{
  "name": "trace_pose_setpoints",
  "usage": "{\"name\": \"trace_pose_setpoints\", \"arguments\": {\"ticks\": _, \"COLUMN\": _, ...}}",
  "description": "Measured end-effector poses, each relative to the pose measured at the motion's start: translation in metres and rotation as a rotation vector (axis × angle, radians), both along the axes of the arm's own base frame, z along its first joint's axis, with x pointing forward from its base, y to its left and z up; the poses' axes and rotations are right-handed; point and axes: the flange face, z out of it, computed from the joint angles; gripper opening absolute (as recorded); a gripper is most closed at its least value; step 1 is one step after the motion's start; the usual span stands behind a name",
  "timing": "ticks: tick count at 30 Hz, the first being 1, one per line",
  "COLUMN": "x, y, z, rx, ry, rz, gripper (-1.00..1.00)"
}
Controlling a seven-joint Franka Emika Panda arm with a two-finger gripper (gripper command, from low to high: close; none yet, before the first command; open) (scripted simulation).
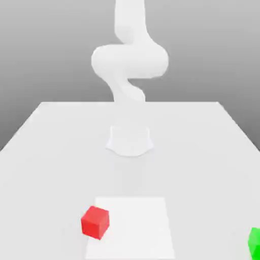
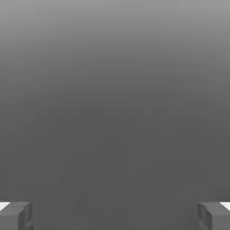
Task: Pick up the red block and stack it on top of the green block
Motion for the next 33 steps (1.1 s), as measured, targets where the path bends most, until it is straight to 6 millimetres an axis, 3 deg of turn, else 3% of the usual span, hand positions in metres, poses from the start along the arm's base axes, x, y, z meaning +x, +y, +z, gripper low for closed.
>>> {"name": "trace_pose_setpoints", "arguments": {"ticks": 5, "x": 0.054, "y": -0.019, "z": -0.102, "rx": 0.029, "ry": 0.165, "rz": -0.075, "gripper": 0.0}}
{"name": "trace_pose_setpoints", "arguments": {"ticks": 10, "x": 0.079, "y": -0.04, "z": -0.208, "rx": 0.06, "ry": 0.324, "rz": -0.151, "gripper": 0.0}}
{"name": "trace_pose_setpoints", "arguments": {"ticks": 15, "x": 0.079, "y": -0.058, "z": -0.314, "rx": 0.093, "ry": 0.482, "rz": -0.228, "gripper": 0.0}}
{"name": "trace_pose_setpoints", "arguments": {"ticks": 21, "x": 0.046, "y": -0.077, "z": -0.434, "rx": 0.137, "ry": 0.671, "rz": -0.327, "gripper": 0.0}}
{"name": "trace_pose_setpoints", "arguments": {"ticks": 27, "x": 0.038, "y": -0.077, "z": -0.509, "rx": 0.144, "ry": 0.707, "rz": -0.34, "gripper": 0.0}}
{"name": "trace_pose_setpoints", "arguments": {"ticks": 28, "x": 0.038, "y": -0.077, "z": -0.517, "rx": 0.144, "ry": 0.708, "rz": -0.34, "gripper": -1.0}}
{"name": "trace_pose_setpoints", "arguments": {"ticks": 33, "x": 0.038, "y": -0.077, "z": -0.517, "rx": 0.144, "ry": 0.707, "rz": -0.341, "gripper": -1.0}}
